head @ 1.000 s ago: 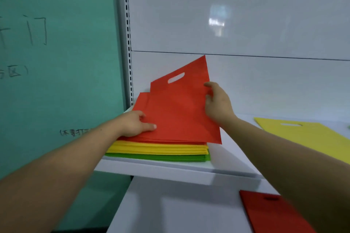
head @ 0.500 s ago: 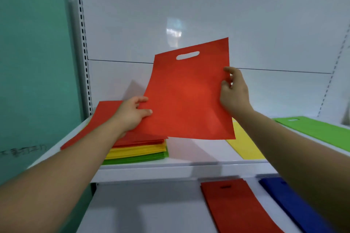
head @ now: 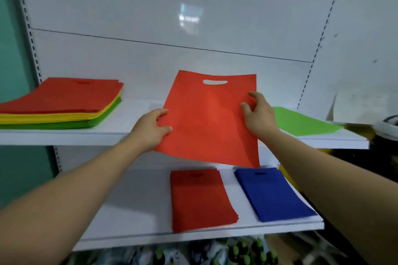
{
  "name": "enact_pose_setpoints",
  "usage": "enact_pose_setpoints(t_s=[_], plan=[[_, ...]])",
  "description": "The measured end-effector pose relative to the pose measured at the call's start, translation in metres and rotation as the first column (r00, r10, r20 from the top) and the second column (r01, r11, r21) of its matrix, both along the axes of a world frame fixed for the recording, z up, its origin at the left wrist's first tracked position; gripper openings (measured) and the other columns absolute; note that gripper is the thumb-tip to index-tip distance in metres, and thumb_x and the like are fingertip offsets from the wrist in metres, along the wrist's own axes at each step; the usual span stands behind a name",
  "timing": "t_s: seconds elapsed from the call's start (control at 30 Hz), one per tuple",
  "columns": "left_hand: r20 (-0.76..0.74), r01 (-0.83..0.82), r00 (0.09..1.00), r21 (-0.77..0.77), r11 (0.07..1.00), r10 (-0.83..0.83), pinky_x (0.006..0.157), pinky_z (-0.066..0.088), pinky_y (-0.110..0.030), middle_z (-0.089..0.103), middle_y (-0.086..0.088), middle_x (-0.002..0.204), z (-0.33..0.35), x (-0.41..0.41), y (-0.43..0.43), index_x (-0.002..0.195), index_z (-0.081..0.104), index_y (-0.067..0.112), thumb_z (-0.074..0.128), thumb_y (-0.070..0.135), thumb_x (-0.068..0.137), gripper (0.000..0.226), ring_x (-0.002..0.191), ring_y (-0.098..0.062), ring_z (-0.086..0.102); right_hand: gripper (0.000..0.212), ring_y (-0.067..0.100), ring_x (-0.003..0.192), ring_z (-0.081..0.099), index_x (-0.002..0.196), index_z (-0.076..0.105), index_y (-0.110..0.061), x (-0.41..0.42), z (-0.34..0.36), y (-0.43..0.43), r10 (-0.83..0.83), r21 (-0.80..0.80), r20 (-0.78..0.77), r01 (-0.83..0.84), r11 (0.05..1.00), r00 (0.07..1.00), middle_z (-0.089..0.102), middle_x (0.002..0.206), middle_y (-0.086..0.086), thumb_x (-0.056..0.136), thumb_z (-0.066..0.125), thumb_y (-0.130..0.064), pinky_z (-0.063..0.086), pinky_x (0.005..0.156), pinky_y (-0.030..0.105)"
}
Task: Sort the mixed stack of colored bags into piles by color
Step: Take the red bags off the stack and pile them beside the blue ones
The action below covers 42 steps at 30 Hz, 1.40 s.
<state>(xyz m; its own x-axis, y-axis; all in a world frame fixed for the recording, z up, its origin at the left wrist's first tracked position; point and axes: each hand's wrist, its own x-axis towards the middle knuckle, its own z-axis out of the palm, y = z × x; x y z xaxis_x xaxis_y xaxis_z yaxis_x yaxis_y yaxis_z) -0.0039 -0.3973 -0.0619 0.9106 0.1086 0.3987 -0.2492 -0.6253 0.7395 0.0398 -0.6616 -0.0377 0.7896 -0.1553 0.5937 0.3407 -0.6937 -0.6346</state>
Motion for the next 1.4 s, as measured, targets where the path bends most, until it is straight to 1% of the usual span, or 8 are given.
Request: enact_pose_setpoints(t_s=[0.2, 0.37, 0.63, 0.73, 0.87, 1.0, 1.17, 1.4], plan=[[-0.096, -0.024, 0.995, -0.055, 0.998, 0.019, 0.077, 0.031, -0.007, 0.051, -0.011, 0.135, -0.052, -0.044, -0.070, 0.138, 0.045, 0.007, 0.066, 0.002, 0.085, 0.057, 0.103, -0.011, 0.047, 0.045, 0.028, 0.119, 0.051, 0.139, 0.043, -0.014, -0.025, -0.047, -0.065, 0.016, -0.049, -0.147, -0.023, 0.999, 0.989, 0.055, 0.132, 0.012, 0.096, 0.052, -0.025, 0.036, 0.096, 0.030], [-0.176, -0.073, 0.982, -0.043, 0.996, 0.064, 0.086, 0.036, -0.018, 0.052, -0.011, 0.135, -0.081, -0.078, -0.087, 0.138, 0.045, 0.010, 0.066, 0.006, 0.085, 0.057, 0.104, -0.012, 0.048, 0.045, 0.028, 0.124, 0.048, 0.139, 0.043, -0.013, -0.049, -0.084, -0.083, 0.033, -0.044, -0.234, -0.044, 0.998, 0.972, 0.052, 0.137, 0.011, 0.096, 0.052, -0.025, 0.034, 0.099, 0.028], [-0.277, -0.118, 0.956, -0.050, 0.992, 0.100, 0.078, 0.039, -0.021, 0.048, -0.007, 0.138, -0.114, -0.123, -0.099, 0.143, 0.039, 0.018, 0.061, 0.014, 0.091, 0.056, 0.100, -0.007, 0.042, 0.044, 0.027, 0.123, 0.048, 0.139, 0.041, -0.017, -0.079, -0.132, -0.093, 0.079, 0.013, -0.344, -0.080, 0.997, 0.936, 0.052, 0.136, 0.008, 0.097, 0.050, -0.028, 0.036, 0.098, 0.029], [-0.314, -0.128, 0.943, -0.031, 0.991, 0.112, 0.068, 0.038, -0.011, 0.047, -0.007, 0.139, -0.129, -0.136, -0.101, 0.144, 0.037, 0.017, 0.061, 0.015, 0.092, 0.058, 0.100, -0.008, 0.043, 0.045, 0.027, 0.123, 0.048, 0.139, 0.040, -0.015, -0.087, -0.145, -0.094, 0.109, 0.003, -0.367, -0.116, 0.993, 0.924, 0.052, 0.136, 0.009, 0.097, 0.049, -0.027, 0.037, 0.098, 0.030], [-0.349, -0.158, 0.926, -0.014, 0.987, 0.143, 0.081, 0.038, -0.021, 0.046, -0.009, 0.140, -0.147, -0.147, -0.101, 0.144, 0.038, 0.016, 0.063, 0.016, 0.090, 0.059, 0.106, -0.013, 0.047, 0.045, 0.027, 0.125, 0.047, 0.140, 0.039, -0.014, -0.095, -0.162, -0.093, 0.134, -0.004, -0.405, -0.149, 0.989, 0.904, 0.050, 0.138, 0.010, 0.098, 0.049, -0.028, 0.036, 0.099, 0.031], [-0.369, -0.184, 0.915, -0.029, 0.983, 0.160, 0.085, 0.038, -0.022, 0.045, -0.010, 0.141, -0.159, -0.154, -0.104, 0.144, 0.038, 0.014, 0.062, 0.013, 0.090, 0.059, 0.116, -0.019, 0.048, 0.046, 0.027, 0.128, 0.045, 0.141, 0.038, -0.014, -0.098, -0.176, -0.093, 0.158, -0.007, -0.437, -0.179, 0.984, 0.886, 0.049, 0.140, 0.010, 0.099, 0.048, -0.028, 0.036, 0.100, 0.032], [-0.413, -0.187, 0.898, -0.051, 0.981, 0.149, 0.075, 0.041, -0.017, 0.048, -0.008, 0.139, -0.177, -0.155, -0.103, 0.143, 0.039, 0.013, 0.062, 0.011, 0.090, 0.058, 0.100, -0.010, 0.047, 0.046, 0.027, 0.127, 0.046, 0.142, 0.038, -0.015, -0.093, -0.193, -0.090, 0.171, -0.015, -0.471, -0.201, 0.979, 0.865, 0.049, 0.140, 0.009, 0.099, 0.048, -0.028, 0.037, 0.100, 0.033], [-0.475, -0.199, 0.872, -0.121, 0.972, 0.120, 0.082, 0.047, -0.028, 0.050, -0.010, 0.136, -0.195, -0.128, -0.082, 0.143, 0.039, 0.013, 0.063, 0.009, 0.089, 0.059, 0.100, -0.016, 0.053, 0.044, 0.028, 0.123, 0.049, 0.139, 0.042, -0.014, -0.061, -0.214, -0.069, 0.167, -0.029, -0.507, -0.210, 0.977, 0.845, 0.052, 0.137, 0.010, 0.098, 0.050, -0.027, 0.038, 0.098, 0.032]])
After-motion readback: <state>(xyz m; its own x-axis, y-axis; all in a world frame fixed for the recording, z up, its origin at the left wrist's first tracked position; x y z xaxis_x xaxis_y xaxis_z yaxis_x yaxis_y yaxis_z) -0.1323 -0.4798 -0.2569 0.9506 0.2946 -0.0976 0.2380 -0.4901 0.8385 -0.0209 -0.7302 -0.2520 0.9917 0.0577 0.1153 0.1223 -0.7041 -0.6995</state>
